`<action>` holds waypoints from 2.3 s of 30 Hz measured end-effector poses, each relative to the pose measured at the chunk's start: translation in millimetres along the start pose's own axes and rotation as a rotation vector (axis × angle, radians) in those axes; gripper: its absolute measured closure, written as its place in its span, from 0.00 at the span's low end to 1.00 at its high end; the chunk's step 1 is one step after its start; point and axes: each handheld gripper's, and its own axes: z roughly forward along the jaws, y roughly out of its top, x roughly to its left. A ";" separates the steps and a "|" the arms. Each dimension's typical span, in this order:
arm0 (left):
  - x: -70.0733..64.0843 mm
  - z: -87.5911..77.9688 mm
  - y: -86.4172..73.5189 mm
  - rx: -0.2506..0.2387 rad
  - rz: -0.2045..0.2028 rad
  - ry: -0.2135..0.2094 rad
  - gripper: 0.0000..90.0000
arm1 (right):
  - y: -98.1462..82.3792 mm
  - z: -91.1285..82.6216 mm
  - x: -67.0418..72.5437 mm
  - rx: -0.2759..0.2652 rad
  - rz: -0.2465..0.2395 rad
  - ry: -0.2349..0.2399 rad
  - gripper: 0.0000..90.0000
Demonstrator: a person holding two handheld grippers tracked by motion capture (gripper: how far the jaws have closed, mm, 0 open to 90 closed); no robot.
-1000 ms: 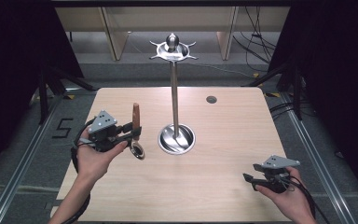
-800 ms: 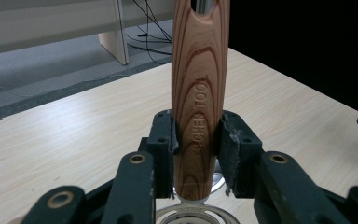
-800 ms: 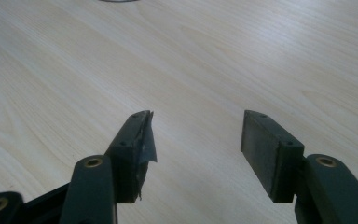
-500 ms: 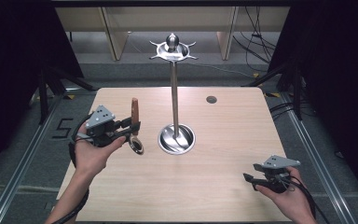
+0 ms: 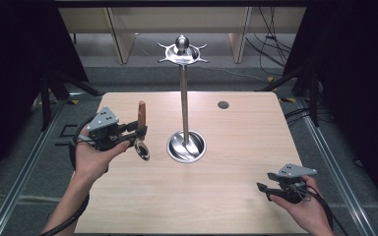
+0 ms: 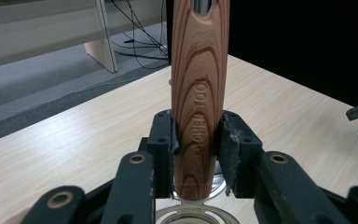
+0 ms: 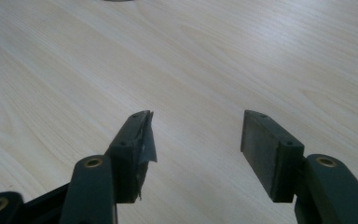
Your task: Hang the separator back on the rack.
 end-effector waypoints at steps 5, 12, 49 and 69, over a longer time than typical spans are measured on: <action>2.7 -0.2 2.8 -0.005 0.007 -0.006 0.75 | 0.2 -0.7 0.3 0.001 0.005 -0.002 0.49; 6.0 0.2 7.0 -0.004 0.012 -0.013 0.75 | 0.2 -0.6 -0.2 -0.002 -0.002 -0.006 0.49; 12.1 4.2 33.2 -0.017 0.037 -0.038 0.75 | 0.6 -0.1 -0.1 -0.007 0.002 0.000 0.49; 14.9 9.5 55.1 -0.020 0.055 -0.054 0.75 | 0.8 -0.2 -0.6 -0.007 -0.005 -0.006 0.49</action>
